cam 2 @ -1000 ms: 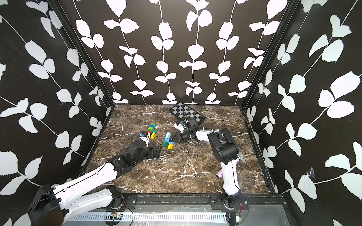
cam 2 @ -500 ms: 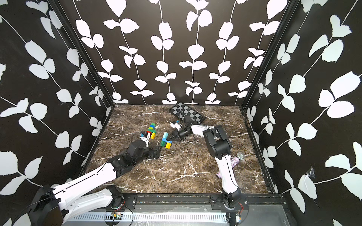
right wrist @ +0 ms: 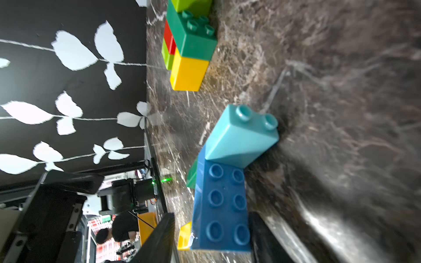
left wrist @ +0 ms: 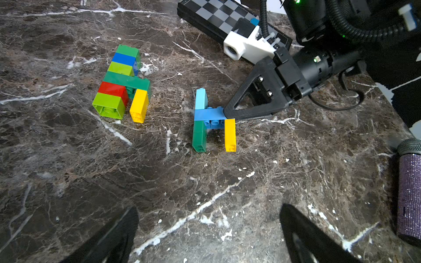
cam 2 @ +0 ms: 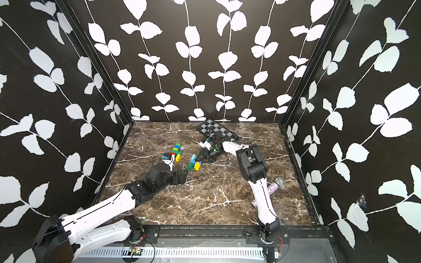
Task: Assemble the letter h with lego
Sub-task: Adjust the lego brick at the center of the board, then reset both arms
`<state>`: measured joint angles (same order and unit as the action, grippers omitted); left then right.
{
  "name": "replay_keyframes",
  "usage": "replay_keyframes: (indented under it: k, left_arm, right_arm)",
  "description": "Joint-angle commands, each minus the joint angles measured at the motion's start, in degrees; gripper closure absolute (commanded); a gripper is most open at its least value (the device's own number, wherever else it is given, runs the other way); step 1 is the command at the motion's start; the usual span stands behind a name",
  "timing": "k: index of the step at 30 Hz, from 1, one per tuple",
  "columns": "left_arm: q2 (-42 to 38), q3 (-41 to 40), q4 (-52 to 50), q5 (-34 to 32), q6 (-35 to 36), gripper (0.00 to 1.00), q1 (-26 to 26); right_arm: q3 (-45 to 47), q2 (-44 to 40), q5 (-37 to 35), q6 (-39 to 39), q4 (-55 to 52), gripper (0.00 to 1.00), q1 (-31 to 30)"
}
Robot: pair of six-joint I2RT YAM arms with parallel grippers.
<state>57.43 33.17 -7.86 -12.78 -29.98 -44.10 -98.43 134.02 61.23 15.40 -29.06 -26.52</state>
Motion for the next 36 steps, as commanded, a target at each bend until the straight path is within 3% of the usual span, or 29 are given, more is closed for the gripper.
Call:
replay_keyframes:
  k: [1, 6, 13, 14, 15, 16, 22, 25, 27, 30, 33, 35, 36]
  left_arm:
    - [0.1, -0.5, -0.3, 0.4, -0.1, 0.01, 0.2]
    - [0.3, -0.5, -0.2, 0.1, 0.2, 0.01, 0.2]
    - [-0.9, -0.9, -0.8, -3.6, 1.6, 0.01, 0.2]
    - [-1.7, -1.1, -0.8, -4.9, 2.1, 0.01, 0.2]
    - [-2.5, -1.5, -0.9, -6.1, 2.4, 0.01, 0.2]
    - [-3.7, -2.0, -1.0, -8.1, 2.6, 0.01, 0.2]
    - [-10.5, -3.8, -5.5, -26.7, -2.7, 0.01, 0.2]
    - [-12.7, -2.9, -10.7, -35.8, -6.3, 0.01, 0.2]
    - [-13.1, -1.6, -12.6, -40.7, -6.6, 0.01, 0.2]
    - [-12.2, 1.0, -11.5, -46.2, -4.6, 0.01, 0.4]
    - [-9.6, 2.9, -1.6, -48.6, 3.3, 0.01, 1.2]
    - [-7.0, 6.0, 0.9, -45.5, 3.8, 0.01, 3.5]
    - [-5.1, 8.5, 0.9, -41.7, 3.5, 0.01, 7.5]
  right_arm:
    - [-1.6, 0.9, -3.1, -3.3, -3.9, 0.45, 0.3]
    - [-2.0, -0.8, -11.0, -6.3, -8.0, 0.38, 0.3]
    - [7.1, -11.3, -18.9, -3.9, 2.4, 0.28, 0.4]
    - [8.4, -13.8, -20.2, -4.3, 3.8, 0.18, 0.4]
    - [10.7, -16.7, -21.5, -4.4, 6.0, 0.02, 0.4]
    - [14.6, -21.0, -24.1, -4.5, 9.6, 0.01, 0.4]
    - [44.5, -49.8, -55.7, -2.3, 33.8, 0.0, 4.0]
    - [54.4, -58.8, -71.2, 0.6, 39.1, 0.01, 7.7]
    - [59.1, -62.8, -76.4, 3.9, 41.3, 0.01, 11.7]
    - [64.3, -67.0, -78.5, 11.1, 42.6, 0.01, 19.2]
    - [66.8, -68.4, -75.0, 14.0, 44.0, 0.01, 25.4]
    - [65.9, -67.7, -75.1, 13.0, 42.8, 0.01, 26.8]
    - [65.4, -67.2, -76.0, 11.8, 42.2, 0.01, 26.9]
